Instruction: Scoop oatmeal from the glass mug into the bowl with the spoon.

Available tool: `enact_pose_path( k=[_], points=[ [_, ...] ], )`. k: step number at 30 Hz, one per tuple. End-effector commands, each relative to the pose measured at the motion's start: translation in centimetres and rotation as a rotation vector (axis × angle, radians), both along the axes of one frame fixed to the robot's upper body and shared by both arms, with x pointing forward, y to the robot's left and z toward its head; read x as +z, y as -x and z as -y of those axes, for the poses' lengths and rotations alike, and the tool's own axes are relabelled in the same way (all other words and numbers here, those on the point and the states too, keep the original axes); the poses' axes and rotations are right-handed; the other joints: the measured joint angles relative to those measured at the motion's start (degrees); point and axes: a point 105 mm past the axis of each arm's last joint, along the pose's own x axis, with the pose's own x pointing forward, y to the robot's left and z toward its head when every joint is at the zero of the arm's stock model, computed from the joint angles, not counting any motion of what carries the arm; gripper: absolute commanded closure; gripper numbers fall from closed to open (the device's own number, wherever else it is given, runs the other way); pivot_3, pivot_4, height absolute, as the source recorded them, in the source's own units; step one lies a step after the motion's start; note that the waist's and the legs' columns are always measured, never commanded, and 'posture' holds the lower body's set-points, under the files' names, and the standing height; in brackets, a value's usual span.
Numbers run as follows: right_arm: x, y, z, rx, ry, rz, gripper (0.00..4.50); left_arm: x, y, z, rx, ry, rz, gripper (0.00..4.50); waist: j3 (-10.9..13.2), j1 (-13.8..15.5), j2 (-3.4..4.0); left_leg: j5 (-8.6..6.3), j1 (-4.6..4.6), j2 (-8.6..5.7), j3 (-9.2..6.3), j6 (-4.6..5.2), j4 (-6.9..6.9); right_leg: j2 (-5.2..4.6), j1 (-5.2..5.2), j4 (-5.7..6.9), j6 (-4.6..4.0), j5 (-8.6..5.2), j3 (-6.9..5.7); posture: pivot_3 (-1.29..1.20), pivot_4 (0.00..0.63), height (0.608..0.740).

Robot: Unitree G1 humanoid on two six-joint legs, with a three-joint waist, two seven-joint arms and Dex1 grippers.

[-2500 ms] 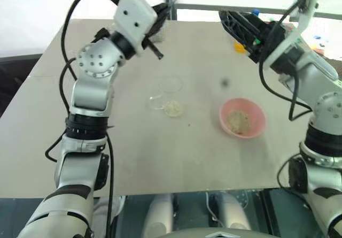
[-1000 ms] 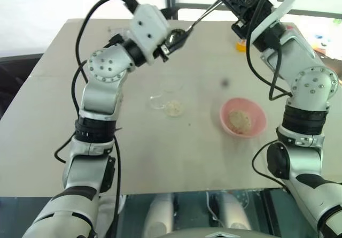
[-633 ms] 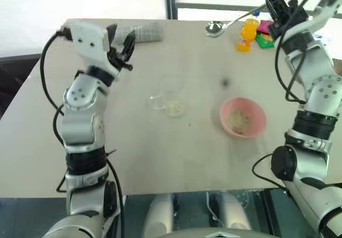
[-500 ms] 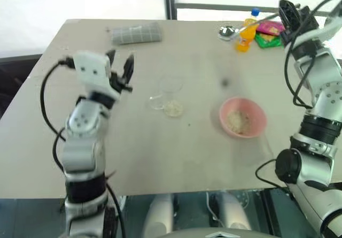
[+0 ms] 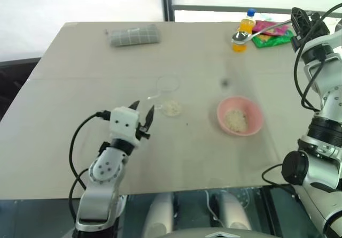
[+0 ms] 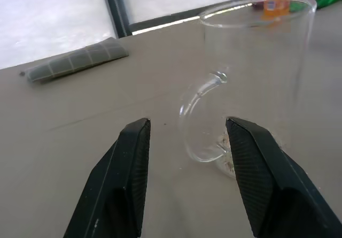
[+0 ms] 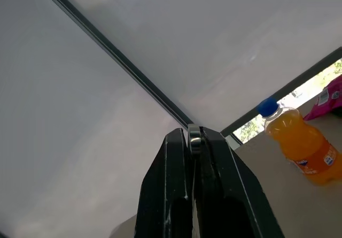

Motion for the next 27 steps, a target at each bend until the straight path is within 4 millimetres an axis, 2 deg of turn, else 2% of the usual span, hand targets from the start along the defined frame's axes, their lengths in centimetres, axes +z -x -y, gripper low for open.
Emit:
enact_pose_path(
  k=[1, 9, 14, 21, 24, 27],
  points=[
    [2.2, 1.3, 0.6, -0.029, 0.013, 0.081, 4.50, 0.7, -0.5, 0.1, 0.000, -0.013, 0.056, 2.19, 0.00, -0.01, 0.01, 0.00, -0.01, 0.00, 0.00, 0.00, 0.00, 0.00, 0.00, 0.00, 0.00, 0.00, 0.00, 0.00, 0.150, 0.718],
    [2.4, 1.7, 0.8, -0.055, 0.038, 0.081, 4.50, 0.4, -2.7, 0.5, 0.006, -0.006, 0.084, 2.19, 0.00, 0.11, 0.02, 0.00, -0.02, -0.01, 0.01, 0.00, 0.00, -0.01, 0.00, -0.02, 0.01, 0.00, -0.01, 0.00, 0.150, 0.718],
    [2.2, 1.9, 0.6, -0.059, 0.066, 0.075, 4.50, 0.9, -3.8, 0.3, 0.034, 0.005, 0.121, 2.19, 0.00, 0.05, 0.02, 0.00, -0.03, -0.01, 0.04, 0.00, 0.00, -0.01, 0.00, -0.02, 0.01, 0.00, 0.00, 0.00, 0.150, 0.718],
    [2.5, 1.8, 0.3, -0.053, 0.077, 0.086, 4.50, 1.3, -4.6, 0.0, 0.059, 0.012, 0.143, 2.19, 0.00, 0.02, 0.02, 0.00, -0.03, -0.01, 0.04, 0.00, 0.00, -0.01, 0.00, -0.02, 0.01, 0.00, -0.01, 0.00, 0.150, 0.718],
    [2.4, 1.7, 0.2, -0.051, 0.078, 0.084, 4.50, 1.3, -4.6, 0.2, 0.052, 0.009, 0.147, 2.99, 0.00, 0.03, 0.02, 0.00, -0.03, 0.00, 0.04, 0.00, 0.00, -0.01, 0.00, -0.02, 0.01, 0.01, -0.01, 0.00, 0.150, 0.718],
    [2.3, 1.6, 0.2, -0.051, 0.080, 0.082, 4.50, 1.2, -4.6, 0.4, 0.046, 0.009, 0.143, 4.44, 0.00, 0.03, 0.02, 0.00, -0.03, 0.00, 0.04, 0.00, 0.00, -0.02, 0.00, -0.02, 0.01, 0.01, -0.01, 0.00, 0.150, 0.718]
  ],
)
